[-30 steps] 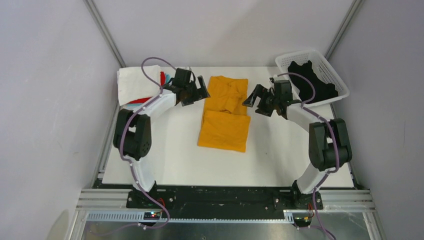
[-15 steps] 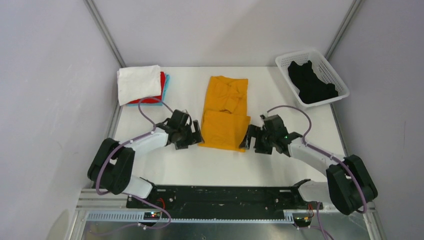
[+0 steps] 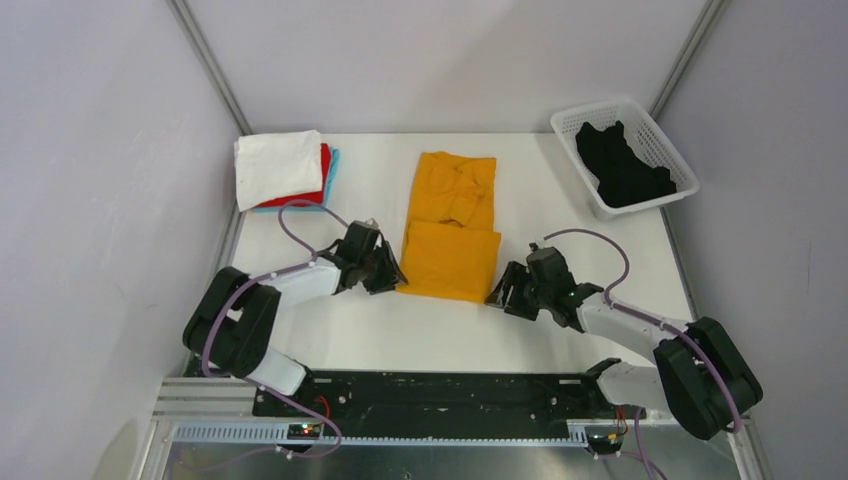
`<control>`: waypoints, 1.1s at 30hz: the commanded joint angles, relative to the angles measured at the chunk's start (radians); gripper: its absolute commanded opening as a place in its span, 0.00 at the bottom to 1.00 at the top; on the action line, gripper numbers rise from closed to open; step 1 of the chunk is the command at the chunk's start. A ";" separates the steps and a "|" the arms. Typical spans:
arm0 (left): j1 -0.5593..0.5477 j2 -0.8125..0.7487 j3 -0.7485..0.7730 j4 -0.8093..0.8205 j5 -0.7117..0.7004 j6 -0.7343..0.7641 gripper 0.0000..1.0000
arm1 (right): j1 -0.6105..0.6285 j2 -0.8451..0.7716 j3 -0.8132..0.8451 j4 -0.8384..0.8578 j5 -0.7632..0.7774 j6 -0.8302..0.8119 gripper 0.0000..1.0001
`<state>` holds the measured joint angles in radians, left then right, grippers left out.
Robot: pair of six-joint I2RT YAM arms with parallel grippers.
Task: Fold and stack the t-shirts
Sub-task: Grab one side of the 2/3 rectangular tshirt with both arms
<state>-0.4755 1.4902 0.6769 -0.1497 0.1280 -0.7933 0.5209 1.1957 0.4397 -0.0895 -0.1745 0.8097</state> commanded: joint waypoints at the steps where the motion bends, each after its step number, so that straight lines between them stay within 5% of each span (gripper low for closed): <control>1: -0.003 0.053 -0.009 0.077 0.054 -0.019 0.38 | 0.008 0.039 -0.010 0.076 0.052 0.040 0.59; 7: -0.003 0.089 -0.014 0.088 0.044 -0.016 0.01 | 0.022 0.130 -0.033 0.196 0.032 0.080 0.38; 10: -0.003 0.095 -0.029 0.088 0.038 -0.021 0.00 | 0.031 0.182 -0.040 0.245 0.020 0.098 0.30; 14: -0.005 0.068 -0.064 0.088 0.026 -0.030 0.00 | 0.035 0.199 -0.056 0.280 -0.010 0.115 0.01; 22: -0.079 -0.197 -0.196 0.045 0.001 -0.052 0.00 | 0.045 -0.076 -0.068 0.010 -0.140 0.024 0.00; 27: -0.145 -0.488 -0.276 -0.020 0.019 -0.094 0.00 | 0.035 -0.332 -0.016 -0.301 -0.285 -0.065 0.00; 33: -0.184 -0.853 -0.312 -0.139 0.086 -0.112 0.00 | 0.035 -0.457 0.092 -0.523 -0.494 -0.154 0.00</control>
<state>-0.6460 0.8059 0.3740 -0.2123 0.1696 -0.8776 0.5568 0.7853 0.4572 -0.4183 -0.4931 0.7441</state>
